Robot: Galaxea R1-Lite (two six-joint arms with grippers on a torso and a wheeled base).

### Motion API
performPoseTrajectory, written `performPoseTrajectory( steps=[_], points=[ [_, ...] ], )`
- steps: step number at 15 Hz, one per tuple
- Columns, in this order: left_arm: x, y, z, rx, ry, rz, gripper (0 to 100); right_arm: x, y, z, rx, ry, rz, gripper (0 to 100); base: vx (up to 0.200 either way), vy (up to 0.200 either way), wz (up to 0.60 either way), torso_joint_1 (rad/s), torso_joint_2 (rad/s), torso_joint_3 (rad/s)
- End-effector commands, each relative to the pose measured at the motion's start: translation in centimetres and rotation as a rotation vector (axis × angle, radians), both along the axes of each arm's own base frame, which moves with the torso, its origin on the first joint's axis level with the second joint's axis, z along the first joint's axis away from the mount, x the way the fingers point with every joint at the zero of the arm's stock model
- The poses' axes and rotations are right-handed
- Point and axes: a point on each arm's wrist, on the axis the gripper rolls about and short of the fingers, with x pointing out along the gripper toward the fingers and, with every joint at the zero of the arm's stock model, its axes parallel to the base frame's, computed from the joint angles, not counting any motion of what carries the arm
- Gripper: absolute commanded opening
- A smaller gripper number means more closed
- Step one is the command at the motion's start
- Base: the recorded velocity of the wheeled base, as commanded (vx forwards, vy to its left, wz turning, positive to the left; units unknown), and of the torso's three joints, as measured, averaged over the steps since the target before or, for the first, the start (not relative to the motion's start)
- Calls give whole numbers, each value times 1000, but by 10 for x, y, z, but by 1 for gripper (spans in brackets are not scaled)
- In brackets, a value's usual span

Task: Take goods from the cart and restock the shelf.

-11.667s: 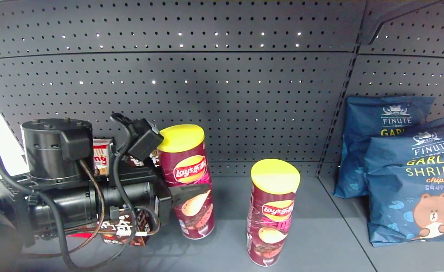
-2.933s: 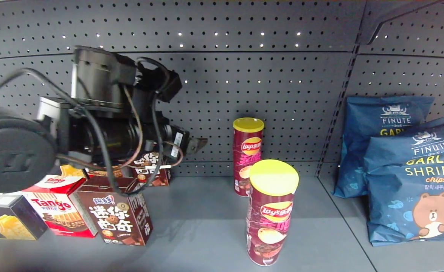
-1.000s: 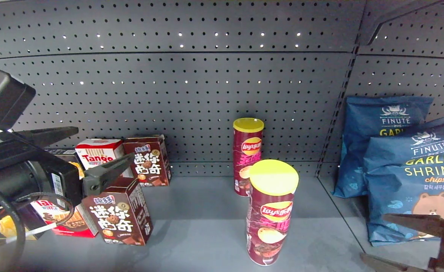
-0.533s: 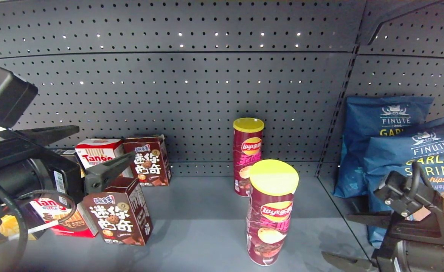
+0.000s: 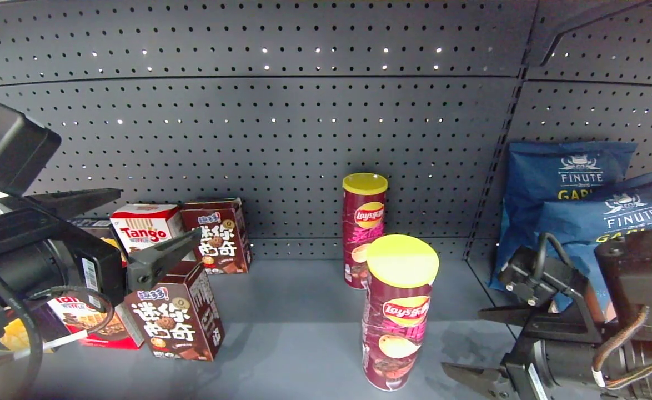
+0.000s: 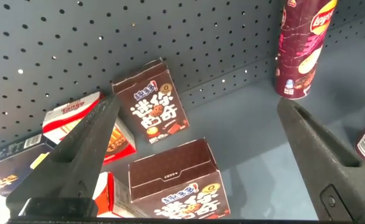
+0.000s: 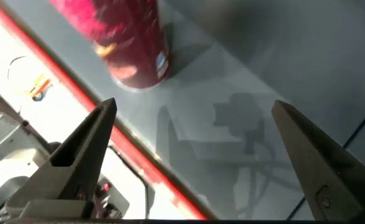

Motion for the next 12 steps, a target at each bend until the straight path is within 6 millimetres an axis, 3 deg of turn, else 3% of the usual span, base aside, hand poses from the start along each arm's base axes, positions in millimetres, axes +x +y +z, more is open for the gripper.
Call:
performPoseTrajectory(
  steps=[1, 12],
  points=[
    [1, 0, -1, 0, 4, -1, 100, 11, 11, -5, -21, 14, -3, 100, 0, 0, 0, 0, 0, 0],
    [-1, 1, -7, 5, 22, 3, 100, 29, 24, -13, -46, 42, -6, 100, 0, 0, 0, 0, 0, 0]
  ],
)
